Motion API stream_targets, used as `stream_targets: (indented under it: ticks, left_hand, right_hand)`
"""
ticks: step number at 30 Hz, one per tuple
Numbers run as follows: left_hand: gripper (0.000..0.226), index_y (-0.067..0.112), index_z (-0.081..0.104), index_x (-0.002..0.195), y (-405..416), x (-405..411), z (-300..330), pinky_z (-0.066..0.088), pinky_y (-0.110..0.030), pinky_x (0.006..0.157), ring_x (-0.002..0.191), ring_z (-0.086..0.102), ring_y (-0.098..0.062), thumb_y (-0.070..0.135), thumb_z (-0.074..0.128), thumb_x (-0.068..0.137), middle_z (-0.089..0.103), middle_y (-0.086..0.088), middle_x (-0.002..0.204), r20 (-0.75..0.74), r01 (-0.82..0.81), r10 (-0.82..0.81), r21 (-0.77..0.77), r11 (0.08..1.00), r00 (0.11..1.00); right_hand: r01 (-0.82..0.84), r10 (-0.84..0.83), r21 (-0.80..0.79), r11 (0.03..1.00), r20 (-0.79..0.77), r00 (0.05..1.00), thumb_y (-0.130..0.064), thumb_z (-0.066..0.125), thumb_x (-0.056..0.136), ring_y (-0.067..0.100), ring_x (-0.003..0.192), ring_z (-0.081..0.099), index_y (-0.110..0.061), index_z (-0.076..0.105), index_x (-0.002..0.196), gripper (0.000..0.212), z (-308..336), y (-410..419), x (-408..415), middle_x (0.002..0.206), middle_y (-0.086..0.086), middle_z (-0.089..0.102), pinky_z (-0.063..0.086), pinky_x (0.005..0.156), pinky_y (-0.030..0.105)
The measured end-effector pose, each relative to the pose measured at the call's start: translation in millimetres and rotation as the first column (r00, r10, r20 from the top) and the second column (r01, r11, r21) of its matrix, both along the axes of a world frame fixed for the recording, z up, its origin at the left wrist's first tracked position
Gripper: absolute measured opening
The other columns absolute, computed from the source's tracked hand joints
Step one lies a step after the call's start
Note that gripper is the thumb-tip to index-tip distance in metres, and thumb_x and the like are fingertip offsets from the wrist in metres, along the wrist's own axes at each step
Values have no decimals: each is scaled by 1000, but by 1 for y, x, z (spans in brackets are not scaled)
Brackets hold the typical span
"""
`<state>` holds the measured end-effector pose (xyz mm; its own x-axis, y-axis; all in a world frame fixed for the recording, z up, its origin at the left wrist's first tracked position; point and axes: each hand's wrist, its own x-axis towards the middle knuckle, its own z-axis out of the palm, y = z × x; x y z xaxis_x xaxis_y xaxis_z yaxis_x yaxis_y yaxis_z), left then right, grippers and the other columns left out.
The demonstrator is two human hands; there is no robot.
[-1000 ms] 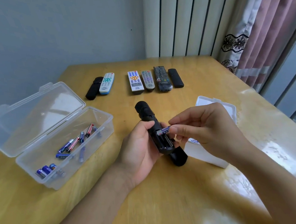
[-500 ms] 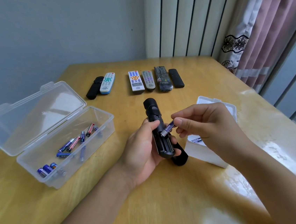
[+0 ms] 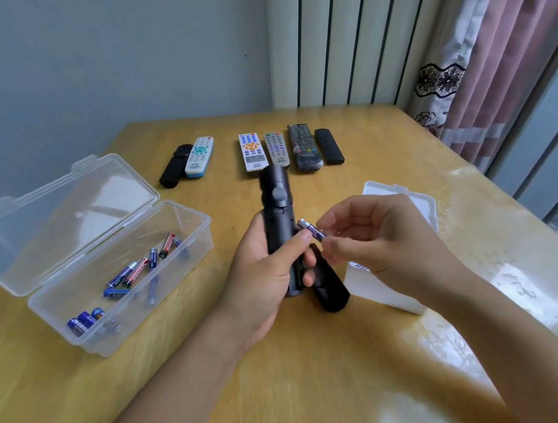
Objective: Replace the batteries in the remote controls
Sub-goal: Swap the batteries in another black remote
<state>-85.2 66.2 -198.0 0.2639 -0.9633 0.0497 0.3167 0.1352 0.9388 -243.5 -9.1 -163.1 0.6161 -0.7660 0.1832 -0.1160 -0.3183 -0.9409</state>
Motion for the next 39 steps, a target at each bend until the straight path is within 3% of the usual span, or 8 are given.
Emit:
stream_targets:
  ticks: [4,11,14,21,24,29,33,39]
  left_hand:
    - [24,9,54,120,2,-7,-1,43,-27,48,62,52,-19,14,60,98,56,-15,83,123,21,-21,-1,1000,992]
    - [47,3,53,135,3,-7,10,52,-36,53,70,58,-22,35,40,103,57,-15,96,-321,166,-125,103,981,939]
    - [51,10,51,143,5,-7,11,55,-40,58,83,57,-23,40,34,105,55,-16,108,-331,252,-193,145,957,924]
    - [54,3,61,121,4,-9,9,39,-27,48,61,54,-17,47,33,106,53,-10,80,-332,169,-119,126,978,936]
    - [45,8,60,117,4,-10,9,43,-26,49,63,55,-19,43,35,107,54,-16,87,-321,80,-29,146,986,947]
    - [41,10,56,133,3,-5,3,58,-32,67,99,57,-29,37,42,107,56,-16,109,-423,-1,86,197,980,902]
    - [32,22,64,128,3,2,3,60,-32,60,80,72,-21,37,44,107,69,-11,93,-437,-77,157,196,978,885]
    - [42,16,64,130,2,12,2,59,-33,64,79,71,-19,45,54,102,70,-7,93,-454,-105,231,287,952,860]
  right_hand:
    - [-107,104,-50,993,-46,993,5,73,86,28,73,75,-21,68,120,43,0,3,1,81,15,73,61,75,41]
    - [26,-25,-7,1000,146,989,-12,69,90,15,64,65,-15,74,114,25,1,0,3,71,3,72,53,62,22]
    - [-11,7,23,1000,161,987,-8,73,87,11,58,63,-15,77,106,21,-2,5,6,72,6,74,51,59,18]
    - [94,-91,-8,996,143,985,-10,85,79,19,52,68,-12,70,84,16,-11,20,17,64,7,73,52,49,22]
    - [100,-102,22,995,155,983,-9,86,77,20,49,68,-11,74,80,13,-16,28,23,63,6,73,55,48,27]
    - [177,-184,-310,934,7,983,-17,82,83,9,68,65,-22,82,89,8,-27,37,33,82,-8,67,54,61,29]
    - [62,-118,-511,857,-79,990,-14,70,94,7,79,58,-15,78,106,15,-34,45,40,97,-6,59,44,66,16]
    - [-138,-91,-644,753,-310,946,-39,47,103,18,118,48,-14,61,135,44,-35,56,40,127,-3,53,46,96,32]
